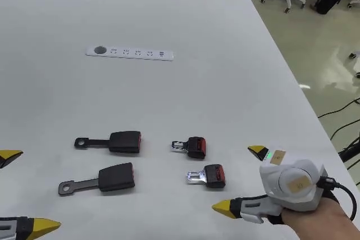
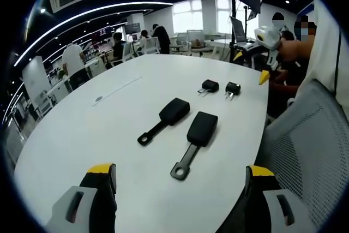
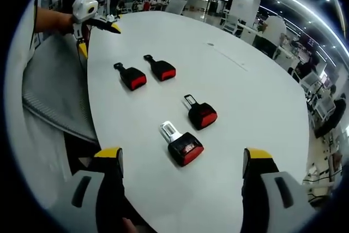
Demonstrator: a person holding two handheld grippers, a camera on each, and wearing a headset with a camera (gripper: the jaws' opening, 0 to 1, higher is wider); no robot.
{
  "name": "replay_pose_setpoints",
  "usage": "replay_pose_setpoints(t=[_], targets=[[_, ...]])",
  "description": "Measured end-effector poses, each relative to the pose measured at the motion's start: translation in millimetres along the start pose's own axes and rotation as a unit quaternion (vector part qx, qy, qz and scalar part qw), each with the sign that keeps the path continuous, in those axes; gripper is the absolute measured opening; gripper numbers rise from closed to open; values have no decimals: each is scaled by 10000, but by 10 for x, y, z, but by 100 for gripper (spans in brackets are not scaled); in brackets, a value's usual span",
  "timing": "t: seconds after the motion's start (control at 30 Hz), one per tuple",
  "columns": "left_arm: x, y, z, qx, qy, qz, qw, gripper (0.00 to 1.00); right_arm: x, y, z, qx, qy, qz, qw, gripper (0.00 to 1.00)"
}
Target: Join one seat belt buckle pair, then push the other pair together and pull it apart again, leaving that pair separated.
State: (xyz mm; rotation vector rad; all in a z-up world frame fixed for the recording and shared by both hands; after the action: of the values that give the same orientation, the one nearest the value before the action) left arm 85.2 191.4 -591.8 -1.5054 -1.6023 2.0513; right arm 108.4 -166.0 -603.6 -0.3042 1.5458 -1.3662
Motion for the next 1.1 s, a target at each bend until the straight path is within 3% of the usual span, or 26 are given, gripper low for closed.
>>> replay_pose_setpoints(t=[0.6, 1.1], targets=[[31, 24, 16, 6, 220, -198, 9996, 100, -1, 6, 4, -38, -83, -29, 10000, 86], [71, 19, -62, -16, 99, -378, 9992, 97, -43, 28, -19, -75, -246, 5, 9997, 83]])
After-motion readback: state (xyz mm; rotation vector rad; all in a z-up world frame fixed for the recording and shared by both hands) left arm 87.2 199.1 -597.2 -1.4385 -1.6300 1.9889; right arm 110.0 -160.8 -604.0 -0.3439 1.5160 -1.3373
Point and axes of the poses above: the centre of the closed fingertips' face, and the gripper's own axes: y roughly forward along the fingers, z roughly to its right, x roughly out of its underside, the point moved 2 cm from there along -y, roughly backward along the fingers, and after that the axes turned 12 degrees about -z, right-handed, at the moved point
